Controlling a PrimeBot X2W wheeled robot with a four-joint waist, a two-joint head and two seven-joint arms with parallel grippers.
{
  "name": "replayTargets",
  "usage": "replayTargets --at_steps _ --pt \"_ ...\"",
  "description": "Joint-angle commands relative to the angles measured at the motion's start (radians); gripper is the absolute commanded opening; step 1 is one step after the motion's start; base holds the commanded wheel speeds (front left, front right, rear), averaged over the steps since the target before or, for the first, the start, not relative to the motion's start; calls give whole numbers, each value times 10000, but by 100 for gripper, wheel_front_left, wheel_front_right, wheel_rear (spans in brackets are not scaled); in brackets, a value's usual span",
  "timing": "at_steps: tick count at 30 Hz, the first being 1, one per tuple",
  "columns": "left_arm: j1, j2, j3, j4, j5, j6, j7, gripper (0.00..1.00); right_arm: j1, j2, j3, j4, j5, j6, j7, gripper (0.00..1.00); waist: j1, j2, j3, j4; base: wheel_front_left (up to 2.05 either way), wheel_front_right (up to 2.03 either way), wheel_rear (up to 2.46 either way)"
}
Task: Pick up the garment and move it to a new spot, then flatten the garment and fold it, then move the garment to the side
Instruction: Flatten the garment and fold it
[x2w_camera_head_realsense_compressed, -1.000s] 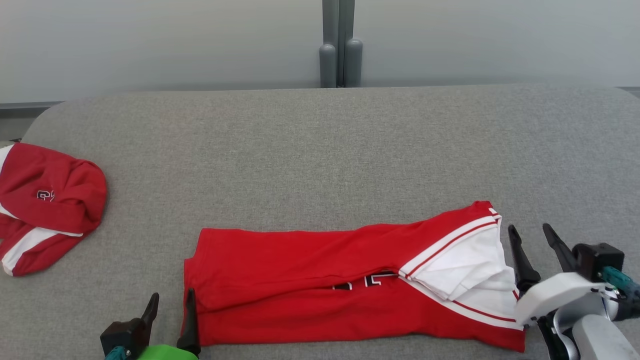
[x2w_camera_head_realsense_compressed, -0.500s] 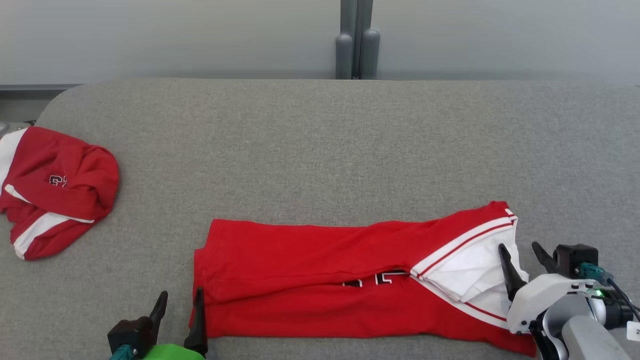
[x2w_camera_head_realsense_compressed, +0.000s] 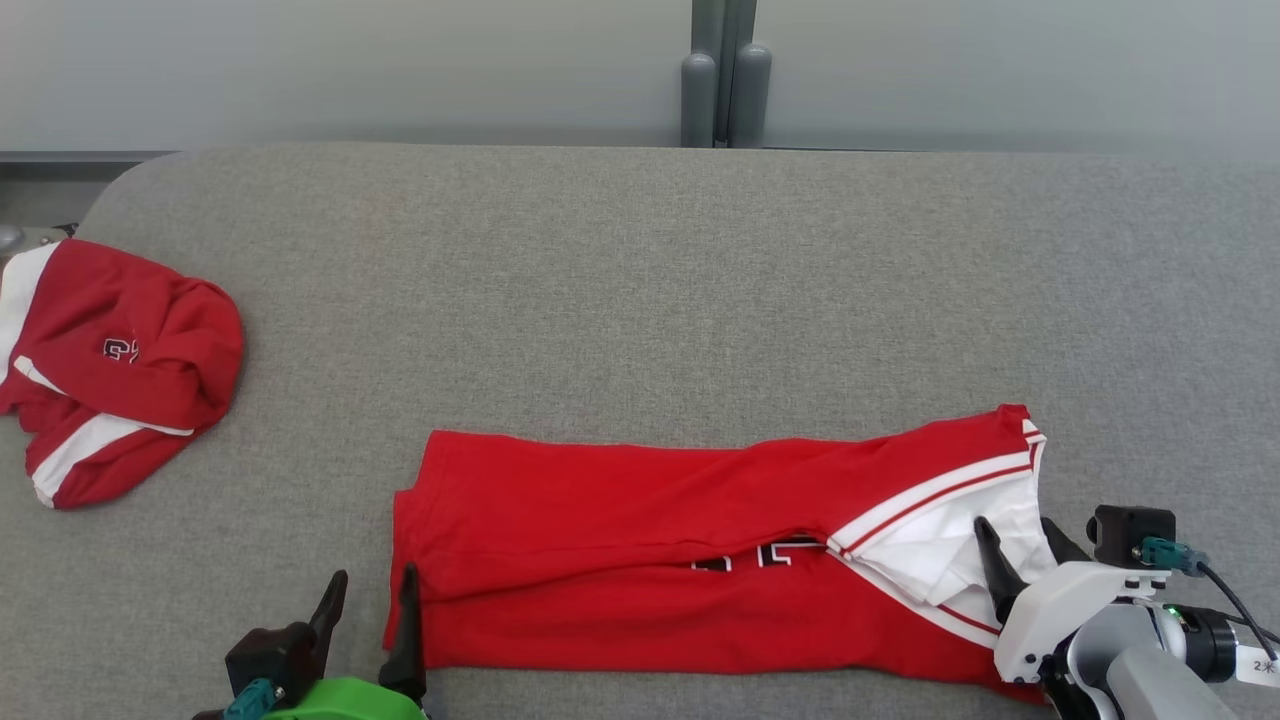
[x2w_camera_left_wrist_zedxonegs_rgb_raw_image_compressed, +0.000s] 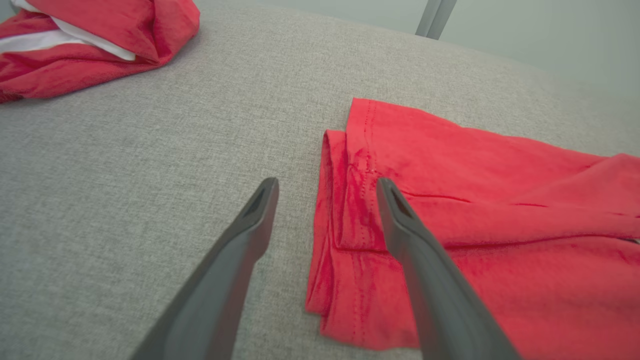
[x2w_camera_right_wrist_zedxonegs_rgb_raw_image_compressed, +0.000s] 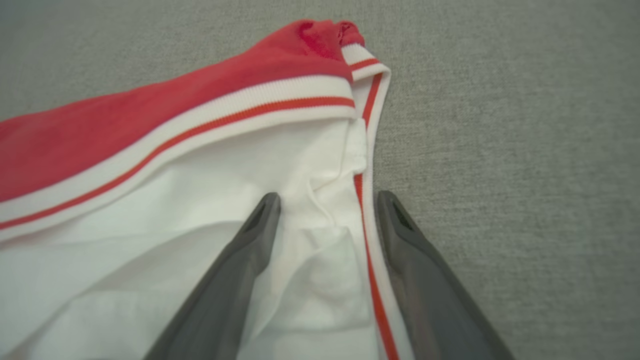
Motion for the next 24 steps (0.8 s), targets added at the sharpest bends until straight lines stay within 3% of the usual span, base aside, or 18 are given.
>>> replayTargets --at_steps 1,3,4,5,8,15,24 --pt "-133 13 -5 -16 -42 -5 2 100 199 222 371 204 152 82 347 100 1 0 -4 36 0 0 0" --pt "-100 13 -5 -32 -40 -8 2 100 233 217 653 266 450 86 516 100 1 0 -16 75 0 0 0" --pt "-81 13 -1 -40 -37 -9 2 100 239 189 769 298 536 97 588 82 1 0 -19 95 0 0 0" --pt "-68 13 2 -44 -37 -8 2 100 246 135 855 369 616 97 637 49 1 0 -24 114 0 0 0" --pt "-42 12 8 -68 -28 -13 2 100 276 -39 1034 749 847 79 830 0 1 0 -13 182 0 0 0" --pt "-29 12 1 -225 -116 18 2 100 -147 -452 669 1163 757 16 -34 0 1 0 -21 225 0 0 0" --pt "125 13 -1 -277 -33 33 2 100 -905 -1002 -978 1773 -7 25 -1196 0 1 0 -126 69 0 0 0"
